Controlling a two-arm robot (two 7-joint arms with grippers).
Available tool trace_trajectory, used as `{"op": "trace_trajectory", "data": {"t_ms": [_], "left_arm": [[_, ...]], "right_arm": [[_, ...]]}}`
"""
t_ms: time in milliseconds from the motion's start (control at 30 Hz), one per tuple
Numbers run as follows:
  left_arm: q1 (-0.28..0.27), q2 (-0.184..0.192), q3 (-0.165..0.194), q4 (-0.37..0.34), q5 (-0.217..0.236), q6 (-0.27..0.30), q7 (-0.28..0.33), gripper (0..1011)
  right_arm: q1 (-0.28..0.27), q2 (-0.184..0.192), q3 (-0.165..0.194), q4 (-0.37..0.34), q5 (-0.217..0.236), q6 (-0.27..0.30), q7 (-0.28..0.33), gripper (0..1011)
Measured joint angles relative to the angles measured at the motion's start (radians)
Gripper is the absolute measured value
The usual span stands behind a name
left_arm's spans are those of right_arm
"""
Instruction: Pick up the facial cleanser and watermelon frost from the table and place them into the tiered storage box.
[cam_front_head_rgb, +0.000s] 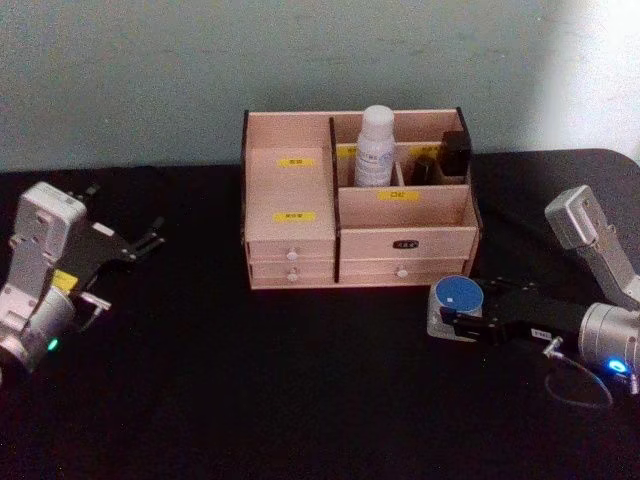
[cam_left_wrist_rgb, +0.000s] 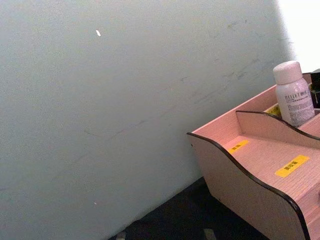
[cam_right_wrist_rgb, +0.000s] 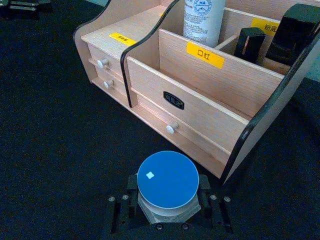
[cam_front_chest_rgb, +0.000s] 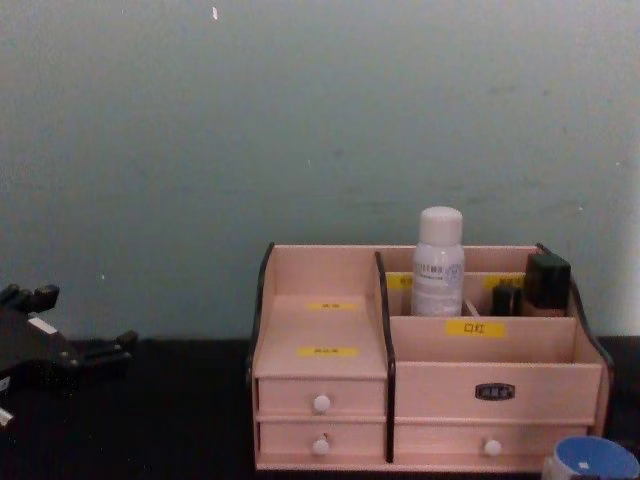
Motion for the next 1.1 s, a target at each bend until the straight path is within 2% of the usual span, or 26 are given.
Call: {"op": "trace_trajectory", "data": {"t_ms": [600,933,1100], "left_arm": [[0.000,0.000,0.000,0.000,0.000,0.000,0.000,1001],[0.000,0.000,0.000,0.000,0.000,0.000,0.000,1002],[0.000,0.000,0.000,0.000,0.000,0.000,0.000,1001]], "right_arm": [[0.000,0.003,-0.003,-0.002,-0.007,-0.008,0.006,706],[0.000,0.024,-0.009,-0.027,-0.001,-0.038,0.061,706],[0.017,0.034,-0.019,-0.040,0.012,-0.047,0.097,706]]}}
